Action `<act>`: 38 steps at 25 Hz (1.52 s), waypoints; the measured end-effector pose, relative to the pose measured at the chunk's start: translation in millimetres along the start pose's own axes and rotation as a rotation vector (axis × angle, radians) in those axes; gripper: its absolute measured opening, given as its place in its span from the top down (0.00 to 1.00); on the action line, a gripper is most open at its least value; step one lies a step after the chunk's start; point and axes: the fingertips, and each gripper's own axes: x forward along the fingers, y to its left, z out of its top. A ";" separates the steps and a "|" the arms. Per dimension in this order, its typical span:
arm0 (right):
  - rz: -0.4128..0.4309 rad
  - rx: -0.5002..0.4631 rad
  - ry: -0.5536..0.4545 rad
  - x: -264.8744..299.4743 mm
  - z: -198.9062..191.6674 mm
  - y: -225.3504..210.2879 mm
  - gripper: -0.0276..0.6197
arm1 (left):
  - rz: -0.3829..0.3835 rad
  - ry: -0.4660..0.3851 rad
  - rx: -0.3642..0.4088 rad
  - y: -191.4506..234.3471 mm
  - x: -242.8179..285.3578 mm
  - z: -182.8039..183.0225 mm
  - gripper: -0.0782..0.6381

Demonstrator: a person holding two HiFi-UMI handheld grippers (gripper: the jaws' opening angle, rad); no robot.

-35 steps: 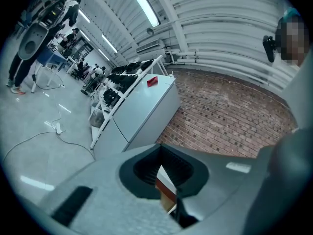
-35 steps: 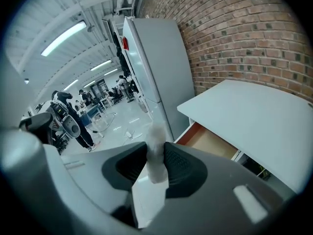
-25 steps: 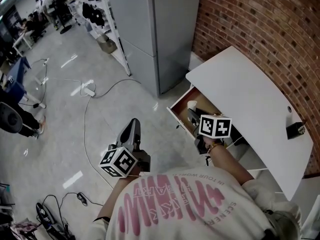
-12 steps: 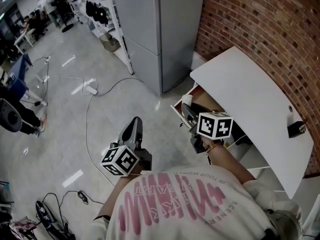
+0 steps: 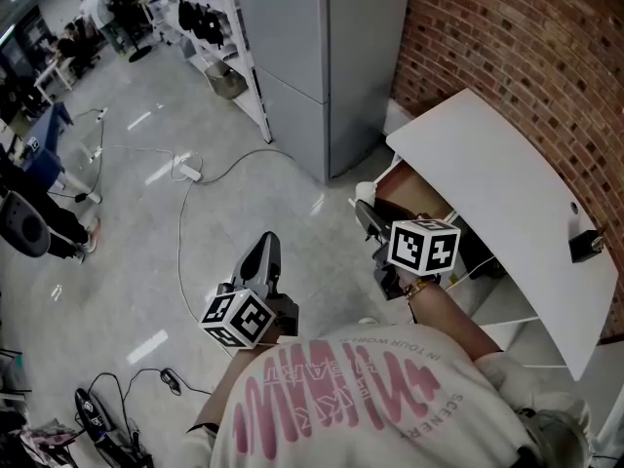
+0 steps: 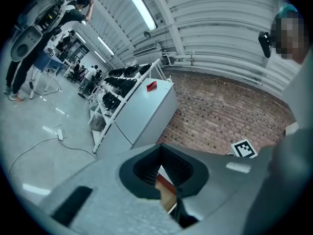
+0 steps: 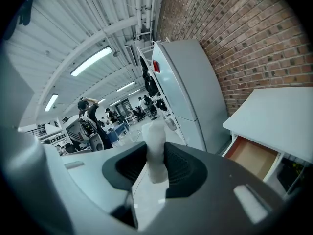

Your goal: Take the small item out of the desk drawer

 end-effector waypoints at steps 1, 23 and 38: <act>0.009 0.000 -0.007 -0.5 -0.5 5.2 0.76 | 0.004 0.000 0.005 1.6 -4.2 0.7 0.89; 0.135 -0.066 0.012 -4.8 -22.4 32.5 0.74 | 0.050 -0.024 0.005 -7.1 -9.3 -13.9 0.89; 0.153 -0.083 0.075 -6.7 -2.3 -17.5 0.74 | 0.089 -0.035 -0.016 -32.0 33.4 -31.4 0.89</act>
